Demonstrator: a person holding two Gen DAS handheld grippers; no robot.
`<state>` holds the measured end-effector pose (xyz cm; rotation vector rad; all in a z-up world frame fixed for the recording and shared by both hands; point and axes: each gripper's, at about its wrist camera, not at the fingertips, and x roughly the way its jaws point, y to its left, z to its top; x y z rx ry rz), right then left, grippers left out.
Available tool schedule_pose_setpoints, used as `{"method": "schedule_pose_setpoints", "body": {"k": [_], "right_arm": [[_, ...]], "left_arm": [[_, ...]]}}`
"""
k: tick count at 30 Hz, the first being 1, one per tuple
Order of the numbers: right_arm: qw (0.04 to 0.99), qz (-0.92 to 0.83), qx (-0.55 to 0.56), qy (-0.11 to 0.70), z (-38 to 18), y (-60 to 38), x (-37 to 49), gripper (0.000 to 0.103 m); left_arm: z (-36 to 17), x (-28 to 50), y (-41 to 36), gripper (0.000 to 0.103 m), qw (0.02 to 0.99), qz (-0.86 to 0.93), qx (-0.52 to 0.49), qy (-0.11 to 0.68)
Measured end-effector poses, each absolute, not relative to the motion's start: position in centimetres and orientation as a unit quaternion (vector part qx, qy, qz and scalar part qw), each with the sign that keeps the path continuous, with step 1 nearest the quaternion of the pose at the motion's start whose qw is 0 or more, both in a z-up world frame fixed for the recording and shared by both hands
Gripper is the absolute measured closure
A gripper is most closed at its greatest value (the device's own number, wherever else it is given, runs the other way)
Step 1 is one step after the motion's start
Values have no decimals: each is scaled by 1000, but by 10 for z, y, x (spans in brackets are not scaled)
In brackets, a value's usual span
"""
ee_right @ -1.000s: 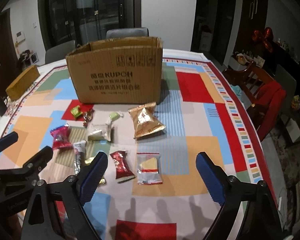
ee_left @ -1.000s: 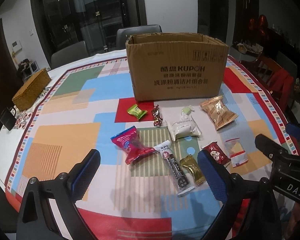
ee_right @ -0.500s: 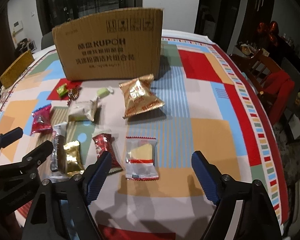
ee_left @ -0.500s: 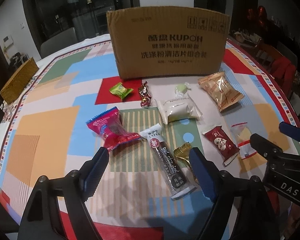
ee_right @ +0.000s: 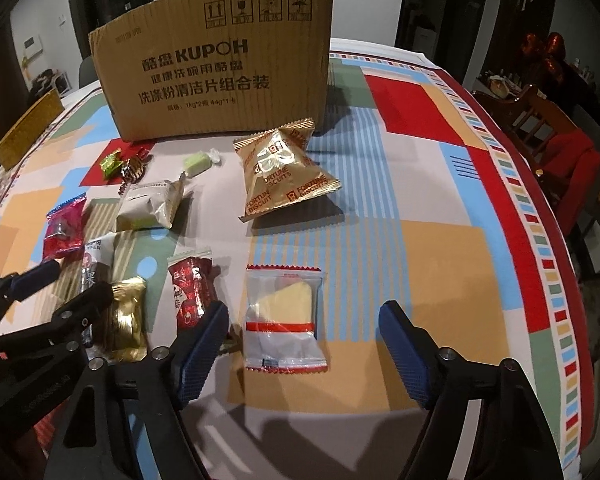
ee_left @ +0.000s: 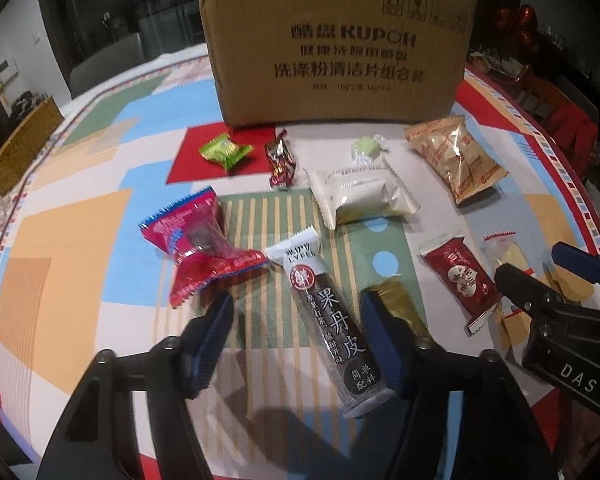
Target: Organize snacks
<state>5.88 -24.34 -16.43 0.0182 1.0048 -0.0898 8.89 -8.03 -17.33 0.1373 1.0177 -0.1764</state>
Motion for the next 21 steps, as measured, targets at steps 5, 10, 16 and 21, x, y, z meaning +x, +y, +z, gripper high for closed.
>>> {"method": "schedule_pose_setpoints", "body": {"k": [5,10,16,21], "right_arm": [[872,-41,14,487,-170,-244,65,32],[869,-40,16,493,-175,-244,67,42],[872,-31,13,488,-173,-240,66,65],[873,-31,18,486,-172,-239,65,68]], "left_arm": [[-177,88,-82,59,865,-101,59,488],[-175,85,-86,74,864,-115,61,486],[-175,85,-85,82,863,-122,62,486],[-172,85,-83,83,862,-126,61,486]]}}
